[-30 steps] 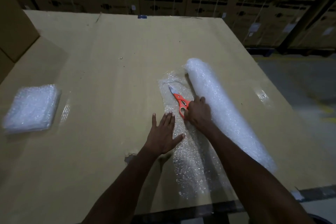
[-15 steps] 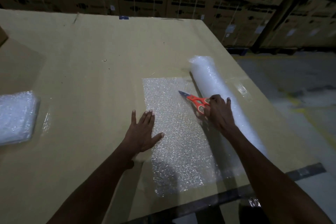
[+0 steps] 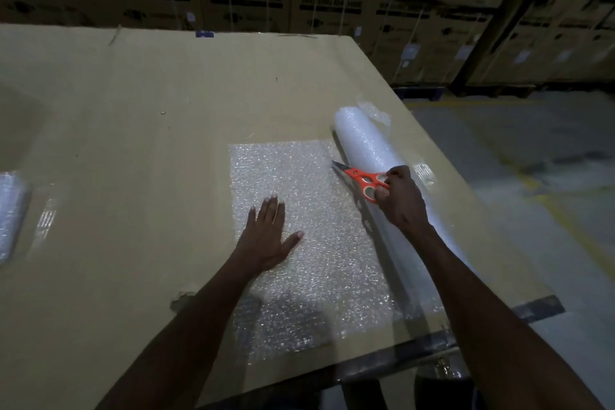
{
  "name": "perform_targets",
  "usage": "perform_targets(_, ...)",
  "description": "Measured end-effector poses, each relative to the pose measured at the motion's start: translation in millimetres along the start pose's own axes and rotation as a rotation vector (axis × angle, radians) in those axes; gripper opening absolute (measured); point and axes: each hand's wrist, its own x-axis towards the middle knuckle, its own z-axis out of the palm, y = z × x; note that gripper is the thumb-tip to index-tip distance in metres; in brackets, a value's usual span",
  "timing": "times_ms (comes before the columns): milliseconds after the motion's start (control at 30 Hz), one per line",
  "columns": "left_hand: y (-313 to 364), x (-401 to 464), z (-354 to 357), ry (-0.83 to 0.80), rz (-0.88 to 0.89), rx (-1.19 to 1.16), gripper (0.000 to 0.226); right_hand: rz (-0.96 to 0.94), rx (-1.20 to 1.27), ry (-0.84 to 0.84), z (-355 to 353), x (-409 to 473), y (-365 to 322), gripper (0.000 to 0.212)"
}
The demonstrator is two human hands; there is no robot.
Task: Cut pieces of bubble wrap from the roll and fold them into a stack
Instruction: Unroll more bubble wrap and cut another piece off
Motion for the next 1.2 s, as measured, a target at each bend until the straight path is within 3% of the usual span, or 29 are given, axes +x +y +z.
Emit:
perform_targets(400, 1.2, -5.8, 7.4, 0.050, -0.052, -0.001, 0.090, -0.110, -0.010, 0.048, 26.7, -20.6, -18.2, 0.039)
perform_targets(733, 1.2, -8.4, 5.5, 0.021, -0.112, 0.006, 0.096, -0.104, 0.149, 0.189, 25.7, -32.1, -10.3, 0.040)
perform_targets(833, 1.0, -8.2, 2.6, -0.001, -0.113, 0.026, 0.099, -0.086, 0.300, 0.355, 16.9, -32.2, -22.4, 0.037)
perform_targets(933, 6.2, -6.5, -5.5, 0.019, -0.108, 0.004, 0.097, 0.047, 0.665, 0.427, 7.0, -33.8, -47.6, 0.025)
perform_targets(1000, 19.5, -3.8, -20.2, 0.090, -0.134, -0.185, 0.086, 0.156, 0.850, 0.321, 6.1, -32.9, -61.5, 0.020)
perform_targets(1133, 56.6, 5.5, -62.4, 0.165, -0.184, -1.003, 0.061, 0.242, 1.073, 0.105, 14.0, -47.8, -83.6, 0.004)
perform_targets(1200, 68.9, 7.5, -71.4, 0.148, -0.208, -1.270, 0.051, 0.283, 1.139, -0.005, 20.7, -61.5, -89.6, 0.016)
